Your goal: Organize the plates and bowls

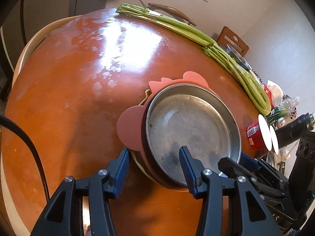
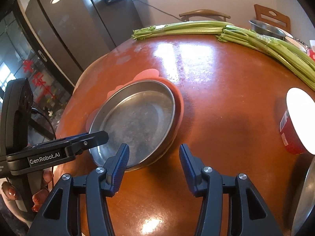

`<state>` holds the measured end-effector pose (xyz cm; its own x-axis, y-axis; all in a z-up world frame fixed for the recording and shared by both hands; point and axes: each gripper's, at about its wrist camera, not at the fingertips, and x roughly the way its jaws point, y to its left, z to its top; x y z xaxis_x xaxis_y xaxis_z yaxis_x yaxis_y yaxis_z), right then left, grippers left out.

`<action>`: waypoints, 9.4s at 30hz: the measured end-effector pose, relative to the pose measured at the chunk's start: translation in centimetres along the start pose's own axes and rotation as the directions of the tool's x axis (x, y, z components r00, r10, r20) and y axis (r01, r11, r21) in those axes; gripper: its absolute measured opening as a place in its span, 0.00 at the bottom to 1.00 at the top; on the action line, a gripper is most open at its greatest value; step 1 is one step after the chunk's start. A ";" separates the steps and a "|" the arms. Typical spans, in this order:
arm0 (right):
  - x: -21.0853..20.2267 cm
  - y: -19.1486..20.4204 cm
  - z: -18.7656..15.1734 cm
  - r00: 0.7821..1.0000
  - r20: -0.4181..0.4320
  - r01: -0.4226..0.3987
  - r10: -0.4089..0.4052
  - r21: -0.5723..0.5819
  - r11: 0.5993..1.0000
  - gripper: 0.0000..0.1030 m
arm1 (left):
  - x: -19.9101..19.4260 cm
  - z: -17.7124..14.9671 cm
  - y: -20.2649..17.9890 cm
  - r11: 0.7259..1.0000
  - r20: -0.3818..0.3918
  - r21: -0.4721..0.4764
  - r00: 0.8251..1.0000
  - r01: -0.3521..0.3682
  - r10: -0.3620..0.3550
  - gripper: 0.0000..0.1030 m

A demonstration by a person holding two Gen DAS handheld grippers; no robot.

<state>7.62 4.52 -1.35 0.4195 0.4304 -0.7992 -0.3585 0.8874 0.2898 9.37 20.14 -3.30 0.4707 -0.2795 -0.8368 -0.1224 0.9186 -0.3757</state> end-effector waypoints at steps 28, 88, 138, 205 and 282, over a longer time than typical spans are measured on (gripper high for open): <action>-5.7 -3.3 -1.1 0.986 0.142 0.086 -0.092 0.050 0.995 0.53 | -3.3 0.5 -3.5 0.991 0.150 0.084 0.985 -0.103 0.090 0.49; -15.1 -23.0 -11.0 0.918 0.090 0.351 -0.386 0.267 0.898 0.45 | 8.4 -9.5 -30.7 0.834 -0.119 0.533 0.989 0.142 -0.092 0.48; -11.0 -13.8 -10.3 0.961 0.027 0.272 -0.275 0.084 0.959 0.45 | 4.1 -9.5 -21.3 0.895 -0.037 0.445 0.999 0.026 -0.010 0.50; -9.4 -21.6 -1.9 0.985 0.094 0.103 -0.144 0.348 0.932 0.46 | 9.6 1.2 -26.6 0.903 -0.035 0.429 0.999 0.018 -0.004 0.50; -17.2 -10.9 -10.5 0.970 0.222 0.079 -0.100 0.105 0.991 0.46 | -1.7 -9.7 -24.5 0.870 0.050 0.490 0.995 0.052 -0.088 0.47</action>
<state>-4.41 -14.31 3.70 0.6281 0.3649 -0.6873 -0.2346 0.9309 0.2799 3.11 -4.58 3.45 0.5227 -0.3448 -0.7796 0.3458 0.9217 -0.1758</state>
